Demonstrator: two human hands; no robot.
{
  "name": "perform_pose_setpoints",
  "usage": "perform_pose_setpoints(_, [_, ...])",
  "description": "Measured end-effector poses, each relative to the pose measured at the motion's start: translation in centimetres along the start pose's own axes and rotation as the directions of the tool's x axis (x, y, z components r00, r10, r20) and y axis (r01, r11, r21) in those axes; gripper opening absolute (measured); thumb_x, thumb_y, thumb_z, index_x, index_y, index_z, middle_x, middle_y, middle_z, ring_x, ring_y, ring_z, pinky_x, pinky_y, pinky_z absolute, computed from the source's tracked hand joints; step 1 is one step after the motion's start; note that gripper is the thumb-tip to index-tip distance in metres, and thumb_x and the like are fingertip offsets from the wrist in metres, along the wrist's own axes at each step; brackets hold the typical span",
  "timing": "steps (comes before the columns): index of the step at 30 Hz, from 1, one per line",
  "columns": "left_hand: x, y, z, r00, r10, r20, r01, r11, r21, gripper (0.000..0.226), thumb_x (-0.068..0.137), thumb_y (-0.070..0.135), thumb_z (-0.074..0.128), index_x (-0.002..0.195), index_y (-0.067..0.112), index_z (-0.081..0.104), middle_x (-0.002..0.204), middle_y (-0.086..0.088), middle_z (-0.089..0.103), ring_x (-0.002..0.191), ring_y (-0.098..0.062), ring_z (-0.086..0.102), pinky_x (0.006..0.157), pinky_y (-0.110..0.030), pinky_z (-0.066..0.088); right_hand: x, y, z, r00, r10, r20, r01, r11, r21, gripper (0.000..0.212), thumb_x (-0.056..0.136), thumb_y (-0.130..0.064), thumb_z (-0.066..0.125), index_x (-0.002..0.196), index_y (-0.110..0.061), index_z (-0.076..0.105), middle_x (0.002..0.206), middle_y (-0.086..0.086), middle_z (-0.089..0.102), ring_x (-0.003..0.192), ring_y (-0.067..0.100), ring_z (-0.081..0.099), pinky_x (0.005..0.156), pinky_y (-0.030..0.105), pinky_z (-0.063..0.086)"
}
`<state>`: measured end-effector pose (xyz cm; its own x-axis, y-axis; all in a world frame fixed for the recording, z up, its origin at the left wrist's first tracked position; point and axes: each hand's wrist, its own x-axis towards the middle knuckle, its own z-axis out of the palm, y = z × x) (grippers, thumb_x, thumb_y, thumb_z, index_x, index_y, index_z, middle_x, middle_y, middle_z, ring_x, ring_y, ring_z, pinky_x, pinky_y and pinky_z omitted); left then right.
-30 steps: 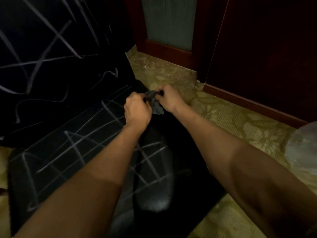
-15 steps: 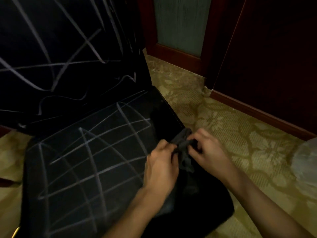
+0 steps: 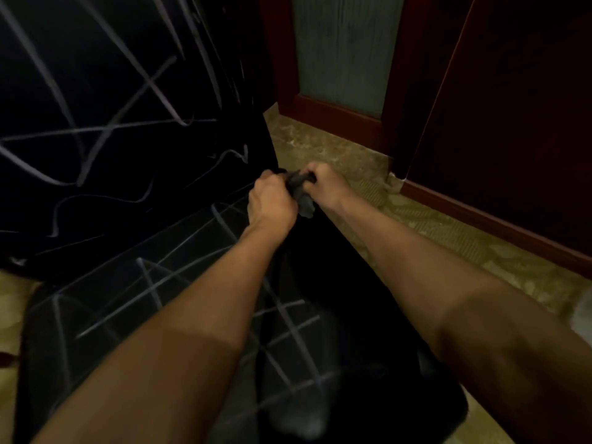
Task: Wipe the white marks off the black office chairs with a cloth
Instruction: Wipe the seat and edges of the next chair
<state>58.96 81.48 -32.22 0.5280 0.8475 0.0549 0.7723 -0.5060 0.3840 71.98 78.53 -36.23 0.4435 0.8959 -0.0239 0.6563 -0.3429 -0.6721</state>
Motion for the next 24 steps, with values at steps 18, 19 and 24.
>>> perform_pose_setpoints(18, [-23.5,1.0,0.4,0.966,0.255,0.05,-0.24,0.949,-0.205,0.018,0.084,0.005,0.066,0.098,0.014,0.071,0.097,-0.003,0.061,0.078,-0.025,0.066,0.069,-0.039,0.058,-28.4,1.8,-2.0,0.97,-0.204,-0.134,0.16,0.945,-0.284,0.018,0.086,-0.025,0.056,0.092,-0.009,0.062,0.09,0.008,0.056,0.077,0.03,0.061,0.064,0.039,0.054])
perform_pose_setpoints(19, [-24.9,0.9,0.2,0.961,0.268,0.062,-0.249,0.943,-0.219,0.018,0.084,0.006,0.068,0.099,0.015,0.072,0.098,-0.001,0.061,0.077,-0.022,0.066,0.068,-0.037,0.058,-30.0,1.8,-2.0,0.971,-0.199,-0.133,0.157,0.949,-0.273,0.018,0.085,-0.025,0.056,0.092,-0.01,0.063,0.09,0.006,0.056,0.075,0.027,0.061,0.064,0.036,0.053])
perform_pose_setpoints(24, [-30.1,-0.6,-1.1,0.953,0.287,0.096,-0.253,0.929,-0.269,0.019,0.089,0.017,0.062,0.106,0.019,0.07,0.104,0.004,0.061,0.082,-0.017,0.067,0.065,-0.033,0.059,-34.9,0.6,-0.9,0.971,-0.203,-0.127,0.168,0.955,-0.244,0.022,0.086,-0.026,0.052,0.094,-0.01,0.065,0.094,0.001,0.057,0.081,0.02,0.06,0.066,0.033,0.054])
